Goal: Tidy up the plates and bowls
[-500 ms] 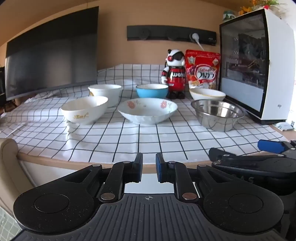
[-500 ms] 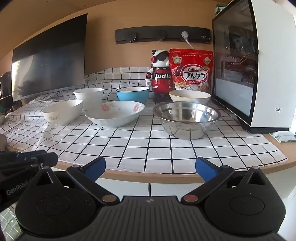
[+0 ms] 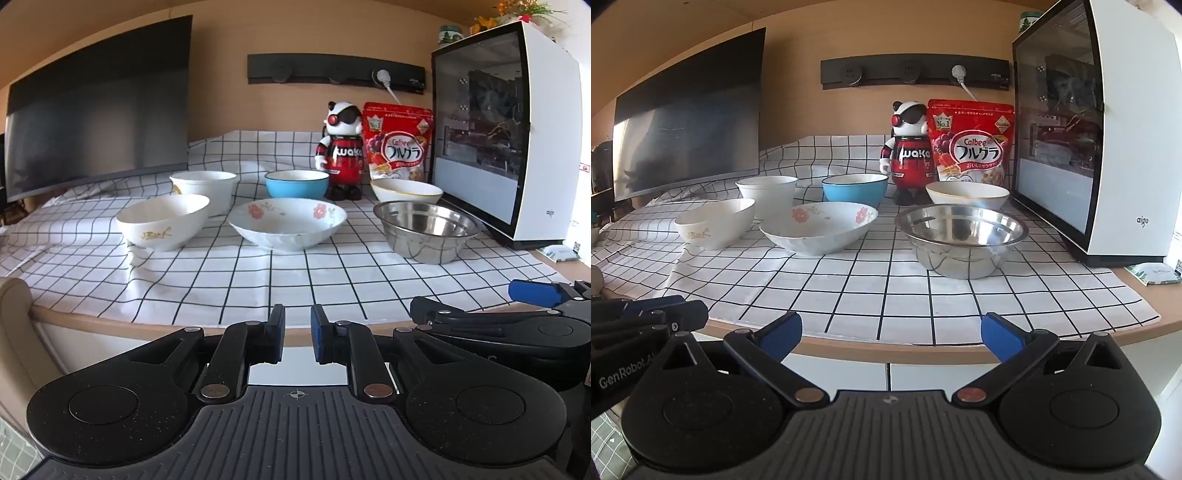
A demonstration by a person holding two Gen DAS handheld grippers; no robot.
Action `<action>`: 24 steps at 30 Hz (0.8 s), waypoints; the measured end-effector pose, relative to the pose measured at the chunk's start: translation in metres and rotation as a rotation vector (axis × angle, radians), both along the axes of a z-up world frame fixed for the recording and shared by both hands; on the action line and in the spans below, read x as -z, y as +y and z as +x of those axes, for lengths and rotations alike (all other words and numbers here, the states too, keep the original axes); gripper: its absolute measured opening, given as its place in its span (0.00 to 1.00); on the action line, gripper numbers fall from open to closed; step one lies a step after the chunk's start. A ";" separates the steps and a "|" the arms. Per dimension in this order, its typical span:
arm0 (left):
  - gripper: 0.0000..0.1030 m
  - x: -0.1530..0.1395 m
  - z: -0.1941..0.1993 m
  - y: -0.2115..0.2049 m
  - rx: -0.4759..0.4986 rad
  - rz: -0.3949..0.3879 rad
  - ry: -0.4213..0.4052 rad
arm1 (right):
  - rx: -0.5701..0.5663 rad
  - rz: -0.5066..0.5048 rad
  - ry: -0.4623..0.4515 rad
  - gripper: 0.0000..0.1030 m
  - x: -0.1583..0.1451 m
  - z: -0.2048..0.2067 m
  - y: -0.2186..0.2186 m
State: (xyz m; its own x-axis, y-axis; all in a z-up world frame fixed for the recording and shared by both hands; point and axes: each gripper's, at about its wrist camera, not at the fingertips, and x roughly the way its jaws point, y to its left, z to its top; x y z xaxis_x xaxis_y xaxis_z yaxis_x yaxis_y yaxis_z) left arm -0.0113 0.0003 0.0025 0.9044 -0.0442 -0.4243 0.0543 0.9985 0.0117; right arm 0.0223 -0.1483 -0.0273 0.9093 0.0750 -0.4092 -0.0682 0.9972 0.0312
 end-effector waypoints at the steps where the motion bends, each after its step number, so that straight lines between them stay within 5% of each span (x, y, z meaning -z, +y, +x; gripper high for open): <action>1: 0.16 0.000 0.001 0.001 0.002 0.000 0.002 | 0.000 0.000 0.000 1.00 0.000 0.000 0.000; 24: 0.16 0.004 0.005 0.002 -0.005 -0.006 0.015 | 0.001 0.001 0.010 1.00 0.002 0.003 0.002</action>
State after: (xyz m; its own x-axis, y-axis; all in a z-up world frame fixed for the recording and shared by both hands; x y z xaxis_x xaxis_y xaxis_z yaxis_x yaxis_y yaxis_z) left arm -0.0066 0.0028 -0.0010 0.8980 -0.0427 -0.4380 0.0498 0.9987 0.0047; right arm 0.0251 -0.1462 -0.0296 0.9052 0.0742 -0.4184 -0.0666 0.9972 0.0328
